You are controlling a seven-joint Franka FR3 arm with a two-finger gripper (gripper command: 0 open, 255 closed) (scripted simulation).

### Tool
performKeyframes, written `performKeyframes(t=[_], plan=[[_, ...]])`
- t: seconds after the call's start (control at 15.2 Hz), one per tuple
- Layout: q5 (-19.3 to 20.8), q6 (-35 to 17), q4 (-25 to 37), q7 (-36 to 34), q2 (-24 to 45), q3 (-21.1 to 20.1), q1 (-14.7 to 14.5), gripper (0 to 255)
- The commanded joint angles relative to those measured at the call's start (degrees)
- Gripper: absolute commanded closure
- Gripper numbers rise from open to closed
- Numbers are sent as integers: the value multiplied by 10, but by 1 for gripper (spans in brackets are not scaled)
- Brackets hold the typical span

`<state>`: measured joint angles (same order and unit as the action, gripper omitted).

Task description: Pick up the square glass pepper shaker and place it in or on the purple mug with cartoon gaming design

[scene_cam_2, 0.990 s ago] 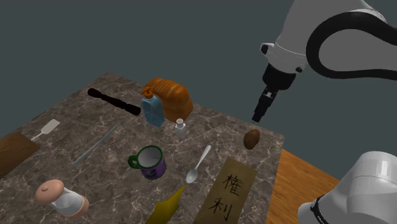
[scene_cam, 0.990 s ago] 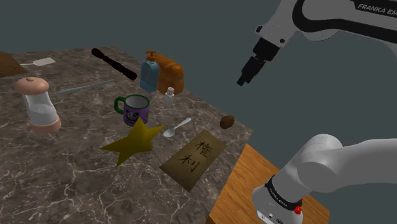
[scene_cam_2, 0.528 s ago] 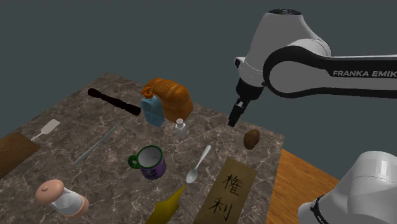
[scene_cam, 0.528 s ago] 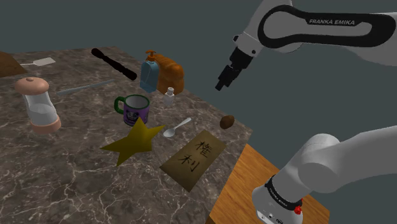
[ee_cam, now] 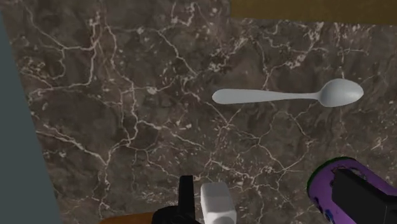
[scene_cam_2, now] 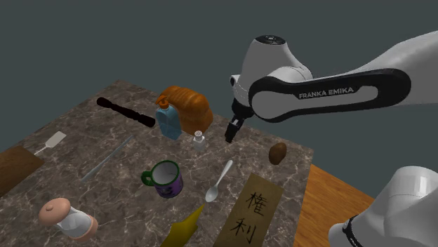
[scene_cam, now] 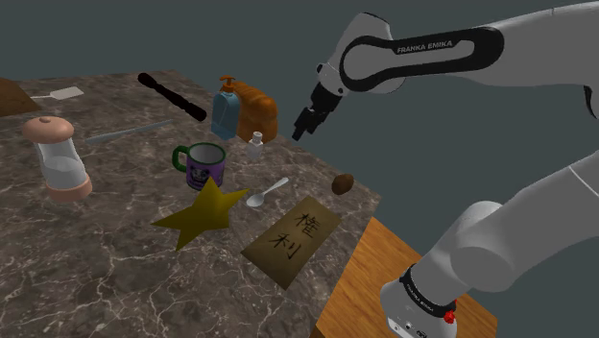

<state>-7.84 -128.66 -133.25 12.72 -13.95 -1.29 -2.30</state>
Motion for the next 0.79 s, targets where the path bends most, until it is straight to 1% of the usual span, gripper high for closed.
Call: performKeyframes(t=[0.0, 0.4, 0.66, 0.73], plan=[[1, -35, 11, 6, 38, -2, -2, 0], [10, -112, 83, 9, 166, -11, -10, 0], [21, -148, 147, 7, 251, -14, -16, 0], [22, -149, 149, 7, 254, -14, -16, 0]])
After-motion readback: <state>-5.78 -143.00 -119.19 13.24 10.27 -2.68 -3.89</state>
